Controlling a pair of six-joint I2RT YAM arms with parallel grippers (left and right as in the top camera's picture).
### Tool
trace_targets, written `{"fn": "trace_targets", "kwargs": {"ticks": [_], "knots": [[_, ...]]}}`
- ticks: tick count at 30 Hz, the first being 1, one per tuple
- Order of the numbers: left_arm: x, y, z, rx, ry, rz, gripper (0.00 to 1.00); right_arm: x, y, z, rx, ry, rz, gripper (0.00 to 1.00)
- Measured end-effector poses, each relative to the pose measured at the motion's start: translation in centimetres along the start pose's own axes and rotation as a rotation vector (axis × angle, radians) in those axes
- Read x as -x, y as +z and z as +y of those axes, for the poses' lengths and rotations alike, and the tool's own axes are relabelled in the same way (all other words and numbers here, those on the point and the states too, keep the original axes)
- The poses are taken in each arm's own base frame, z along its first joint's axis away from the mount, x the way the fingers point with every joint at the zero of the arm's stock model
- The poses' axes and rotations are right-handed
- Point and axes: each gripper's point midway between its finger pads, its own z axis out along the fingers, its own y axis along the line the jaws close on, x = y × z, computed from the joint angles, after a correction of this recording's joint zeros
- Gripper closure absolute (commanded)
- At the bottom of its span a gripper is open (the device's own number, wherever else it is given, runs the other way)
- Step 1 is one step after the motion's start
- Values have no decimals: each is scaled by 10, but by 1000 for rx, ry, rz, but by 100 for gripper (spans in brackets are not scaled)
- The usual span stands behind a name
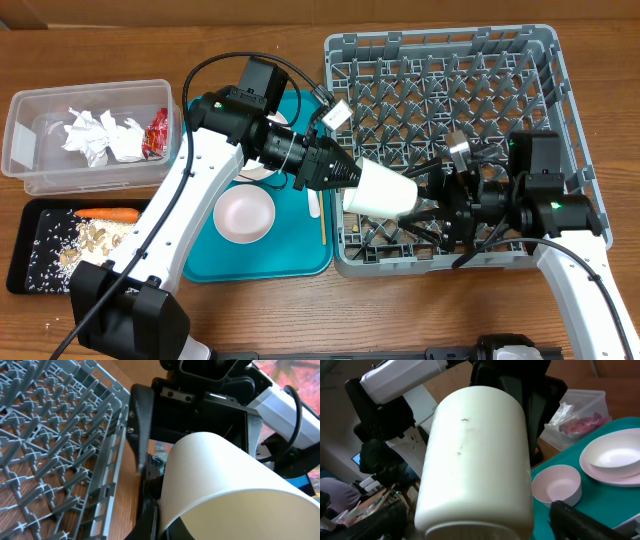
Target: Sort waste into correct bins and load items into the dishwasher
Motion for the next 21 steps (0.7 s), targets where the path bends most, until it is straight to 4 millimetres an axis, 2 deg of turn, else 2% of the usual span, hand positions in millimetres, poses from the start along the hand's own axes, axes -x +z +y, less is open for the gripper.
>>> {"fn": "trace_targets", "kwargs": {"ticks": [8, 14, 21], "knots": [[1, 1, 3, 15, 15, 4, 96, 6, 1, 0, 14, -38, -3, 9], [2, 3, 3, 14, 32, 5, 96, 4, 12, 7, 55, -62, 22, 10], [2, 5, -1, -4, 33, 5, 96, 4, 18, 7, 60, -94, 38, 19]]}}
